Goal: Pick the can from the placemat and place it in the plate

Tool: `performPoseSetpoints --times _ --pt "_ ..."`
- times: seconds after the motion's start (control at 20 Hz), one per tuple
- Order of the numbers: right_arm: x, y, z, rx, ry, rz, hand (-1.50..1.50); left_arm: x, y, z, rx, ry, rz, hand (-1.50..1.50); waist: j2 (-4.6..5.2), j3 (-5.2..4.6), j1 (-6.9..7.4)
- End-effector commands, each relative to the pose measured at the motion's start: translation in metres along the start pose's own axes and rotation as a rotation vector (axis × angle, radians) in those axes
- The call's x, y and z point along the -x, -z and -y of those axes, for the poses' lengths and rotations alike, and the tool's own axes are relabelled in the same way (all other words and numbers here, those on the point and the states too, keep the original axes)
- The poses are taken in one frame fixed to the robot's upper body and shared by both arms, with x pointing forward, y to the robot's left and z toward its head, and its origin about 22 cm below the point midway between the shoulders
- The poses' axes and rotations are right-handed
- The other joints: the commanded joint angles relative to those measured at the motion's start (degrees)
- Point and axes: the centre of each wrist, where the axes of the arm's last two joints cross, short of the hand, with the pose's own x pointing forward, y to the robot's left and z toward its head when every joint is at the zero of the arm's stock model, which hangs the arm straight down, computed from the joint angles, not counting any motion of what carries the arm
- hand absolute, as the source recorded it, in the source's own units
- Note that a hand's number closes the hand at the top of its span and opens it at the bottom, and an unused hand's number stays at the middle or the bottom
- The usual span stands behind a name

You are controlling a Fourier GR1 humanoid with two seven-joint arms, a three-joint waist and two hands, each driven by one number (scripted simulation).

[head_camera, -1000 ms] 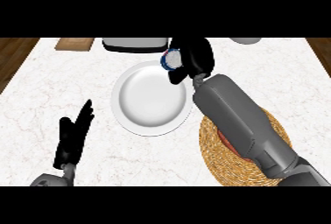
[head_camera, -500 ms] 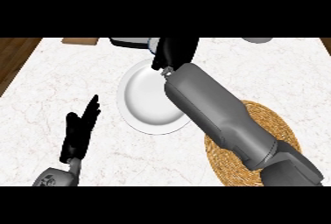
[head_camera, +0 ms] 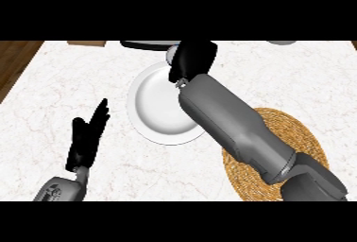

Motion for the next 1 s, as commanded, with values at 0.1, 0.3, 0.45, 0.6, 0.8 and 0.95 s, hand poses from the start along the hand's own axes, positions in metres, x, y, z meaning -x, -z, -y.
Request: performPoseSetpoints --times 0.1,0.3,0.45,0.6,0.8,0.95 --pt "0.018 0.002 -0.018 -0.186 0.037 -0.243 1.5 0.005 -0.008 -0.003 -0.021 0.0 -0.014 0.0 0.03 0.14 -0.73" --pt "0.045 -0.009 -0.046 -0.343 0.032 -0.292 1.5 0.0 0.003 0.002 -0.004 0.011 0.012 0.0 0.66 0.11 0.36" --pt "0.035 -0.014 -0.038 -0.41 0.05 -0.313 -1.5 -0.007 -0.003 0.005 0.0 -0.008 0.011 0.0 0.15 0.14 0.24" --pt "0.04 -0.018 -0.046 -0.425 0.109 -0.221 -1.5 0.0 0.003 0.003 -0.01 -0.011 0.003 0.0 0.37 0.14 -0.4" --pt "0.031 -0.042 -0.037 -0.342 0.309 -0.05 -1.5 0.002 -0.006 0.002 -0.033 -0.006 0.003 0.0 -0.19 0.18 -1.6" --pt "0.03 -0.034 -0.027 -0.193 0.547 -0.006 -1.5 0.007 -0.003 -0.02 -0.033 -0.017 -0.013 0.0 -0.23 0.23 -2.53"
